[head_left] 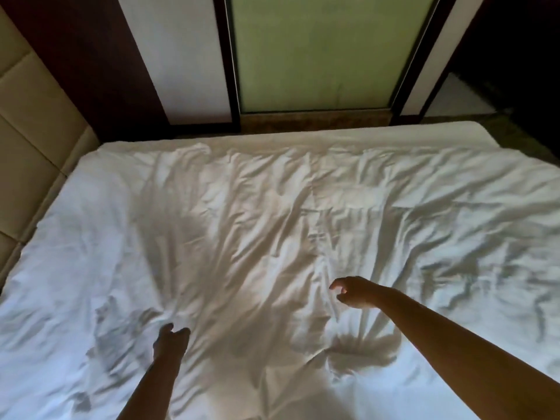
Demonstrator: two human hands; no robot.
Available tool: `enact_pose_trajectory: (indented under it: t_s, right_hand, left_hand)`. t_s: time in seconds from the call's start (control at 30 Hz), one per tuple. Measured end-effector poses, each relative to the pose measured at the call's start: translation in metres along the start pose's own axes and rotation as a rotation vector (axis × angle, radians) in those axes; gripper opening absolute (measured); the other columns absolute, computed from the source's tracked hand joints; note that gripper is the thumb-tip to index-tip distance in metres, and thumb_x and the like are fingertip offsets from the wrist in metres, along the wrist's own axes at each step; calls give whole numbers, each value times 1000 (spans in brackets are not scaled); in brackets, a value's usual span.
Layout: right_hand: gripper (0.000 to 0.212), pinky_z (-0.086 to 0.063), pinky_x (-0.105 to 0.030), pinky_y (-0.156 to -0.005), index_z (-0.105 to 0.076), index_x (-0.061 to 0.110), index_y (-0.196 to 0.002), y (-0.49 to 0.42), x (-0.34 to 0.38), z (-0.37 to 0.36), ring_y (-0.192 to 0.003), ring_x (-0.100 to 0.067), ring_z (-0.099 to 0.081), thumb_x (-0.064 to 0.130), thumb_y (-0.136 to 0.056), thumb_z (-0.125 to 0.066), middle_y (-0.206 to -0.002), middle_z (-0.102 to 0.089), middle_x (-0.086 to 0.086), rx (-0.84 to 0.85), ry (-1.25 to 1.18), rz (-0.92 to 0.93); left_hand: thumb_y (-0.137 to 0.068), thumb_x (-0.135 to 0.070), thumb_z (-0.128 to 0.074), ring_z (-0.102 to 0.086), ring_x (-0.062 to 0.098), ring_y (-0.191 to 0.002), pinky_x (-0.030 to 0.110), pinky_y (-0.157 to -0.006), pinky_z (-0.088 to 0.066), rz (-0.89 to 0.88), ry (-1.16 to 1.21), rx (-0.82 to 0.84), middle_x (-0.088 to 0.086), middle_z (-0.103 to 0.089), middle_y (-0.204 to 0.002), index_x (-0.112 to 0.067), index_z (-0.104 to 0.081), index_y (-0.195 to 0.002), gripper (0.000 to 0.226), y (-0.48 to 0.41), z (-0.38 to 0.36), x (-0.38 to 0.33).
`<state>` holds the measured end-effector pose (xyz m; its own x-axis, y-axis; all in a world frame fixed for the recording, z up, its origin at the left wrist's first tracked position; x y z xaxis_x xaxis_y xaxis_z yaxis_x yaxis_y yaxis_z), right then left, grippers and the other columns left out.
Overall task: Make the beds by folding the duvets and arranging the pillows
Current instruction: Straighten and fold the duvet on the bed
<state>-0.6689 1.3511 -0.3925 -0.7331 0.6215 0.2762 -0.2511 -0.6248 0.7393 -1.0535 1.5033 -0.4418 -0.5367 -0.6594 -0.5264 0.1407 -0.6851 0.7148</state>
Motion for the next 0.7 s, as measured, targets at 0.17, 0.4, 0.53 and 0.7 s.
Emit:
enact_pose_trajectory:
  t_s: [0.17, 0.4, 0.53, 0.7]
  right_hand:
    - [40, -40, -20, -95, -45, 15, -137, 59, -77, 43, -124, -17, -46, 15, -98, -39, -145, -42, -5, -35, 87, -67]
    - [37, -30, -20, -102, -46, 15, -136, 200, -258, 140, -131, -18, -41, 14, -99, -40, -143, -44, -4, -322, 92, -172]
    - [36, -28, -22, -104, -47, 14, -135, 290, -364, 173, -131, -21, -41, 18, -99, -43, -142, -44, -6, -454, 105, -152]
    - [34, -33, -23, -98, -52, 16, -131, 389, -489, 205, -124, -22, -47, 17, -98, -45, -135, -51, -7, -613, 77, -182]
  left_hand:
    - [-99, -9, -42, -51, 27, -83, 32, -74, -34, -139, 87, 242, 9, -53, -99, -12, -50, -103, 9, 81, -39, -66]
    - [-97, -7, -44, -48, 22, -65, 26, -59, -28, -310, -150, 149, 9, -52, -83, -6, -50, -95, 6, 189, -105, -133]
    - [-97, -8, -47, -51, 22, -65, 25, -59, -28, -468, -230, 220, 12, -52, -87, -9, -50, -93, 5, 288, -214, -180]
    - [-93, -11, -53, -60, 31, -91, 29, -65, -42, -791, -425, 250, 20, -60, -106, -6, -59, -112, 20, 422, -370, -236]
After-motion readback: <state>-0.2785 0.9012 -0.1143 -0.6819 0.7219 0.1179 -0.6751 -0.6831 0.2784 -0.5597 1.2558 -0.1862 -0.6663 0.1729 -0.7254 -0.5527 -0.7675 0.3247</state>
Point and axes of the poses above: each hand's wrist, its own y-axis away from the middle knuckle, its own z-axis out of the back of the hand, x = y × z, the point moved 8 cm from there along -y, towards the middle knuckle
